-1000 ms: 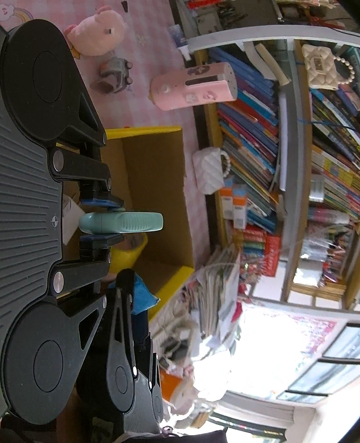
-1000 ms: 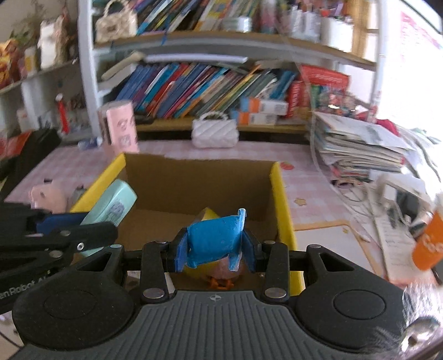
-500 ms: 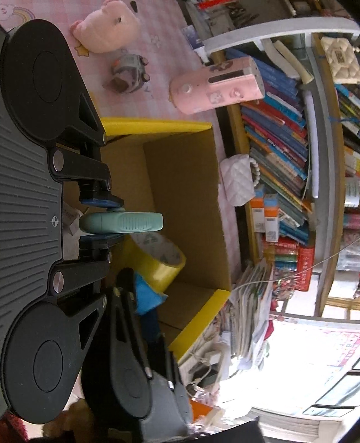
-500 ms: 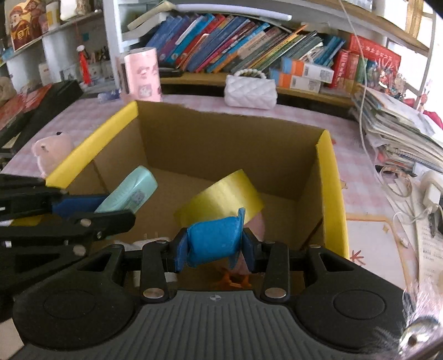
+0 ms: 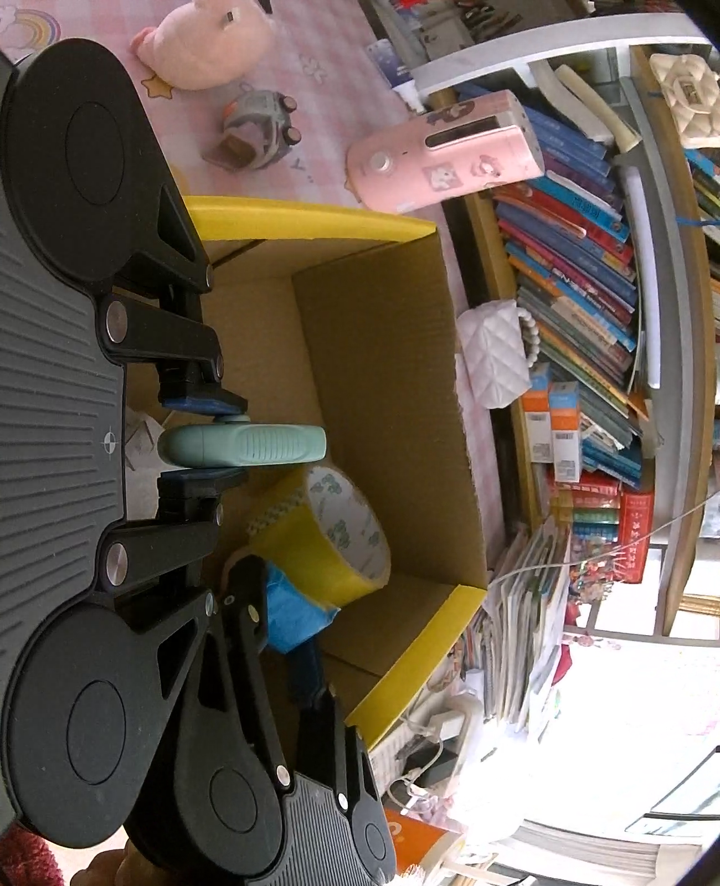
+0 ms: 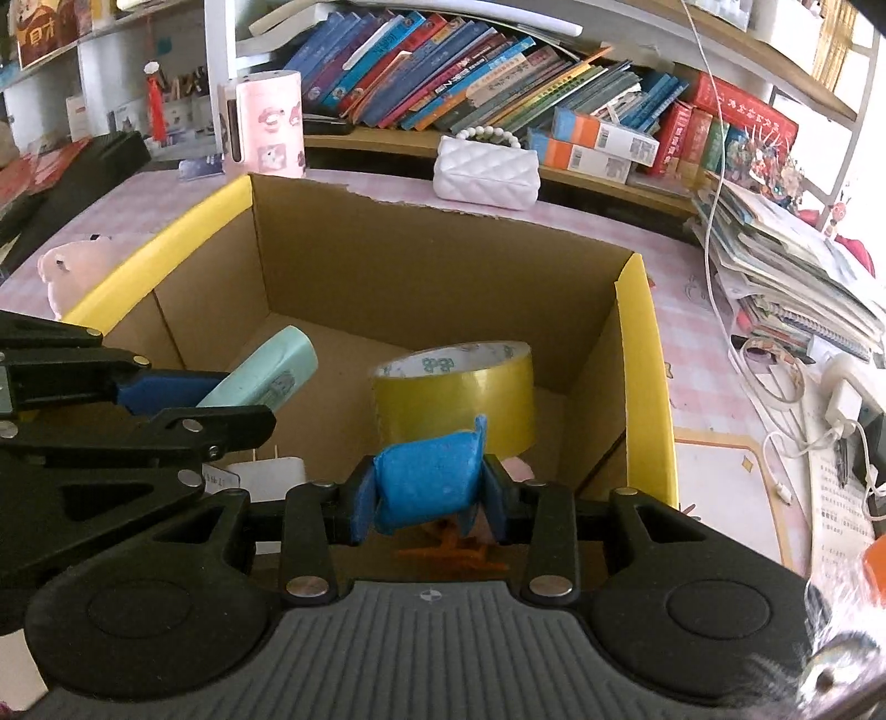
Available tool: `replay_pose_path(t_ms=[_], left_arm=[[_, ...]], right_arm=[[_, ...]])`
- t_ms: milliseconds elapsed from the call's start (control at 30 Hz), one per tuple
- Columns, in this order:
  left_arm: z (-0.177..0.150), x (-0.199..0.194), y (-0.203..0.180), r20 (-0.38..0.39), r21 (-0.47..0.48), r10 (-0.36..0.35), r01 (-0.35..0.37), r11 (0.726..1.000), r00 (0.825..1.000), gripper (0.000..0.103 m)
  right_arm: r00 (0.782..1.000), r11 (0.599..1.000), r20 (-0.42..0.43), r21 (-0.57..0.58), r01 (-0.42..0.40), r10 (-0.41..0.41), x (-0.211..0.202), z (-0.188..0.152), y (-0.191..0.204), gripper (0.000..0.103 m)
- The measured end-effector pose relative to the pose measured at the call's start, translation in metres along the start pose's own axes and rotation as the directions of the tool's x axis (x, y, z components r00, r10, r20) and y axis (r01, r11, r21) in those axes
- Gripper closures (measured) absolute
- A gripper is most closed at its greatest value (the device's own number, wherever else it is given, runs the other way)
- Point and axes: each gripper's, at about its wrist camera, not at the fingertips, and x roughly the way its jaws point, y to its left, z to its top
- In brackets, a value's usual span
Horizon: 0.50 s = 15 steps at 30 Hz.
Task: Organize objects
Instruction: 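Lower into the box and open the left tool while the right tool releases the blue object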
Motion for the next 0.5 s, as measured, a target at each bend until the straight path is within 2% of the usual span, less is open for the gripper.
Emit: replay_pose_path(t_ms=[300, 500], left_arm=[[0.0, -0.002, -0.002, 0.014, 0.015, -0.002, 0.002, 1.0, 1.0, 0.085], [0.001, -0.015, 0.003, 0.059, -0.031, 0.001, 0.001, 1.0, 0.998, 0.077]], right_arm=[[1.0, 0.999, -0.006, 0.036, 0.012, -0.012, -0.002, -0.001, -0.003, 0.066], [1.0, 0.998, 0.026, 0.067, 0.006, -0.008, -0.013, -0.001, -0.004, 0.064]])
